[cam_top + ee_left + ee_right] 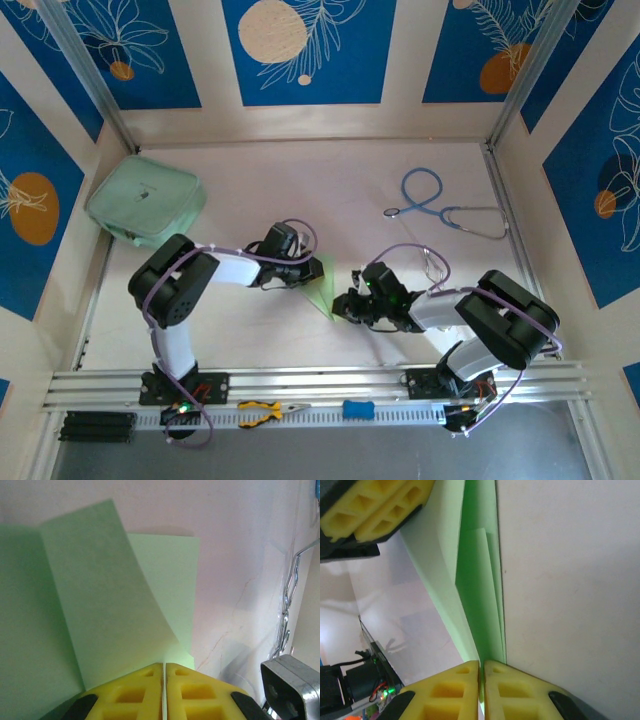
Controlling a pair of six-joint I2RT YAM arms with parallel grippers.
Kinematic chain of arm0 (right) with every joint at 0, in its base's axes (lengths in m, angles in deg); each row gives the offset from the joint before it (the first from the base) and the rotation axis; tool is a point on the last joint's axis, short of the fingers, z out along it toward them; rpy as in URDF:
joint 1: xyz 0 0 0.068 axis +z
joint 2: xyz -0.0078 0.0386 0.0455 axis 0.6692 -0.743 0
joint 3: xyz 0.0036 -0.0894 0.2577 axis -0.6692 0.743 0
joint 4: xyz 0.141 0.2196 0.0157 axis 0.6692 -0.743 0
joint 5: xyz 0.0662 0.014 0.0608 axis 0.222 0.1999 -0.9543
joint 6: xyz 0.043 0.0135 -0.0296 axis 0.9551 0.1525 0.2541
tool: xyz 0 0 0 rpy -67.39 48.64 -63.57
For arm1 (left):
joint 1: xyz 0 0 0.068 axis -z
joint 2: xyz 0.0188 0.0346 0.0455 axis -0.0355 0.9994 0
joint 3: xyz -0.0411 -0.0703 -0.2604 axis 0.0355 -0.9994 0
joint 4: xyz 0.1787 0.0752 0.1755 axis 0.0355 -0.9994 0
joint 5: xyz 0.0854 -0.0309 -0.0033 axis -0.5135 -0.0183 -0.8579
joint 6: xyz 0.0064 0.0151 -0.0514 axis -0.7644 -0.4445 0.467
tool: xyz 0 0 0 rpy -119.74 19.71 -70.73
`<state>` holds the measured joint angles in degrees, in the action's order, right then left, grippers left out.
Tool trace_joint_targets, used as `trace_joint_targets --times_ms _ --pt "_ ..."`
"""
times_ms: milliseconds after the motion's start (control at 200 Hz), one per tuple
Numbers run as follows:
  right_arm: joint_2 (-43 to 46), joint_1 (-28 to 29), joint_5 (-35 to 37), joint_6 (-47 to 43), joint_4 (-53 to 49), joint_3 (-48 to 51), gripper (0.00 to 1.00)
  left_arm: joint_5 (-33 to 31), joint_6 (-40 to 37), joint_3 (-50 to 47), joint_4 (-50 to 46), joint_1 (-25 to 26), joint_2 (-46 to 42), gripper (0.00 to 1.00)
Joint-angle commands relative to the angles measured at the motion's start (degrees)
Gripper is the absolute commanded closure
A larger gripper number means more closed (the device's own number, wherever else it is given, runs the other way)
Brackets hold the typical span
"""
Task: Fold a paper plane with a square sheet of paper (pick it up from the middle)
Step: Fourth fold the wing at the center of the table.
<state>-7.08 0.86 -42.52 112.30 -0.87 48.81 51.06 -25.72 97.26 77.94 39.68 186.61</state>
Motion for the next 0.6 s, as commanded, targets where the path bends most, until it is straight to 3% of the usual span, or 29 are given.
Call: trace_joint_targets --times_ms 0,340,595 --pt "-0.82 1.10 -3.12 -2.27 -5.51 -1.48 0.89 -3.03 0.76 -1.96 -3.62 0.32 -0.55 0.88" --pt "-1.96 2.21 -1.71 -1.28 -8.77 -2.19 0.92 -4.00 1.60 -2.78 -3.44 0.38 -0.90 0.88" --pt "-0.53 3.42 -0.90 -1.19 -11.24 -2.20 0.88 -4.36 1.35 -2.51 -4.05 0.32 -1.08 0.88"
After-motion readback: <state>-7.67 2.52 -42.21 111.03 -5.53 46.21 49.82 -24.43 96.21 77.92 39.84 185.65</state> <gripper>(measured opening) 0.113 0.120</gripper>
